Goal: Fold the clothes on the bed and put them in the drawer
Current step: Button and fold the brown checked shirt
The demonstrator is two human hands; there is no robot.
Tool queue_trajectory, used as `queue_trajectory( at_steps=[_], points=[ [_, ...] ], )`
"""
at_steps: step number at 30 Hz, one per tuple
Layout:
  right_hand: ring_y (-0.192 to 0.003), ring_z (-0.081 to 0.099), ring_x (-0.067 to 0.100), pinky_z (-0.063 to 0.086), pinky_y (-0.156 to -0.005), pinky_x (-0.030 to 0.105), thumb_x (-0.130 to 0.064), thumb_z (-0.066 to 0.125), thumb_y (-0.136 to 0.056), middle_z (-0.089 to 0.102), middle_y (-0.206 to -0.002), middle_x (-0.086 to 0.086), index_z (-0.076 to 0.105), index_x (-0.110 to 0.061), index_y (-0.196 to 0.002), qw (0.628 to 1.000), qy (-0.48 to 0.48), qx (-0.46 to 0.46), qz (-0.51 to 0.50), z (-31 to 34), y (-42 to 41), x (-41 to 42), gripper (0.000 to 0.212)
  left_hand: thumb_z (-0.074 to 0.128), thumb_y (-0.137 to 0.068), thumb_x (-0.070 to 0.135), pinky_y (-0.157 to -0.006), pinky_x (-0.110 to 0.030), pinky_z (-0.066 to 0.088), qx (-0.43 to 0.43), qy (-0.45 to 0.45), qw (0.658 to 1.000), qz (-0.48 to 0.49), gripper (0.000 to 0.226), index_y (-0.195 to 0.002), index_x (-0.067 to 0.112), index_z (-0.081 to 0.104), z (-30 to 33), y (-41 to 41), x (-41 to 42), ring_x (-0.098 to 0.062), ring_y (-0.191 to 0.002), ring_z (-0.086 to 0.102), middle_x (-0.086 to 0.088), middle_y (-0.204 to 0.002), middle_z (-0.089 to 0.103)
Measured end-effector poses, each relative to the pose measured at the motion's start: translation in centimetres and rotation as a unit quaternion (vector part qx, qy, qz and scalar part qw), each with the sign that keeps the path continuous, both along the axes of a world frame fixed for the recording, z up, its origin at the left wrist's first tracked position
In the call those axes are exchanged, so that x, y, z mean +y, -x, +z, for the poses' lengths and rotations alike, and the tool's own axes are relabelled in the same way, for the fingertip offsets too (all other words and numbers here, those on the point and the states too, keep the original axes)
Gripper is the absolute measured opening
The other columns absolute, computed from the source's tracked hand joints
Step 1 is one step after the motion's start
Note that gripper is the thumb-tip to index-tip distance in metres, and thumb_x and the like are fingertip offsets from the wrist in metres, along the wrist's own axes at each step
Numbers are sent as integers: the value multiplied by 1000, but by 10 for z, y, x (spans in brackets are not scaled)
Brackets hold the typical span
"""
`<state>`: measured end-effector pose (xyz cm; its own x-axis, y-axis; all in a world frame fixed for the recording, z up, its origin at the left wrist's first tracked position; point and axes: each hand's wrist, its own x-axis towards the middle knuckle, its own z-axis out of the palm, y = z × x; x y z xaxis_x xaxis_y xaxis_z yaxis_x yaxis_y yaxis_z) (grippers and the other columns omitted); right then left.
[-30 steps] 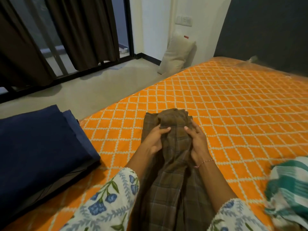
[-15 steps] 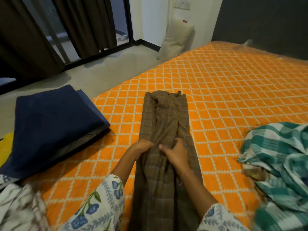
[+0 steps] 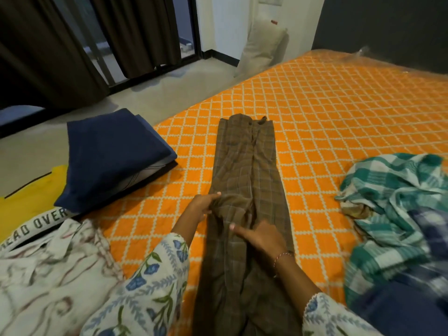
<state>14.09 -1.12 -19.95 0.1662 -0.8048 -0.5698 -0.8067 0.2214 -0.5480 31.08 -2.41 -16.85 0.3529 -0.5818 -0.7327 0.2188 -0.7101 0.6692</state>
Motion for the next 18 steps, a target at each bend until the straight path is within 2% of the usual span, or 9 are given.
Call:
queue_trajectory(
  at_steps=[2, 4, 7, 9, 11, 12, 13, 15, 18],
  points=[
    [-86, 65, 24, 55, -77, 38, -57, 72, -71, 70, -94, 7, 68, -10, -89, 999, -20, -21, 25, -9, -2, 12, 51, 53, -97, 20, -66, -27, 34, -11, -17, 1000, 2, 24, -116, 6, 55, -1, 6, 8, -25, -111, 51, -12, -132, 51],
    [-93, 65, 25, 54, -81, 37, -29, 73, -80, 70, -98, 8, 71, -6, -93, 992, -13, -117, -43, -10, 2, 19, 27, 47, -99, 18, -65, -26, 35, 18, -19, 999, 44, 12, -102, 10, 56, -6, 7, 12, -23, -94, 51, -13, -115, 51],
    [-76, 68, 20, 55, -64, 30, -10, 67, -86, 70, -78, 6, 70, -9, -84, 965, -46, -238, -103, -6, 32, 29, 4, 44, -100, 12, -78, -34, 42, 52, 0, 990, 130, 9, -103, 10, 52, -18, 3, 12, -25, -87, 54, -8, -96, 52],
    [-50, 62, 7, 47, -44, 18, -4, 64, -87, 64, -55, -3, 64, -10, -76, 965, -123, -226, -48, -2, 51, 40, 13, 40, -99, 6, -69, -34, 44, 33, 14, 988, 151, 19, -84, 6, 51, -36, -2, 7, -21, -68, 50, -11, -90, 53],
    [-46, 59, 3, 44, -41, 14, -5, 65, -87, 63, -50, -7, 63, -8, -78, 965, -171, -199, -25, 3, 61, 40, 10, 40, -98, 3, -68, -36, 44, 14, 20, 986, 163, 25, -75, 5, 49, -49, -3, 3, -23, -67, 48, -16, -101, 53],
    [-54, 61, 5, 46, -44, 16, -14, 68, -86, 66, -59, -5, 65, -7, -83, 964, -171, -202, -37, 10, 59, 36, 8, 43, -97, 2, -74, -39, 47, 8, 23, 986, 164, 19, -81, 0, 53, -51, -1, 2, -27, -74, 52, -19, -105, 54],
    [-66, 63, 9, 50, -50, 19, -26, 71, -84, 70, -72, -2, 68, -8, -89, 962, -163, -211, -60, 13, 53, 28, 19, 48, -95, 3, -81, -43, 50, -4, 30, 987, 161, 11, -92, -5, 55, -50, 2, 2, -32, -85, 56, -21, -110, 56],
    [-82, 66, 19, 55, -63, 27, -41, 73, -80, 71, -92, 4, 69, -12, -93, 949, -152, -234, -149, 15, 36, 14, 32, 52, -94, 6, -85, -44, 50, -23, 43, 986, 157, 26, -115, -11, 53, -43, 9, 4, -36, -100, 58, -22, -118, 57],
    [-87, 67, 29, 56, -80, 41, -20, 71, -85, 71, -95, 17, 68, -9, -76, 934, -66, -275, -217, 11, 16, 5, 15, 41, -95, -3, -75, -40, 44, -74, 50, 986, 143, 30, -121, -11, 53, -38, 14, 8, -31, -94, 54, -28, -122, 56]
  ],
)
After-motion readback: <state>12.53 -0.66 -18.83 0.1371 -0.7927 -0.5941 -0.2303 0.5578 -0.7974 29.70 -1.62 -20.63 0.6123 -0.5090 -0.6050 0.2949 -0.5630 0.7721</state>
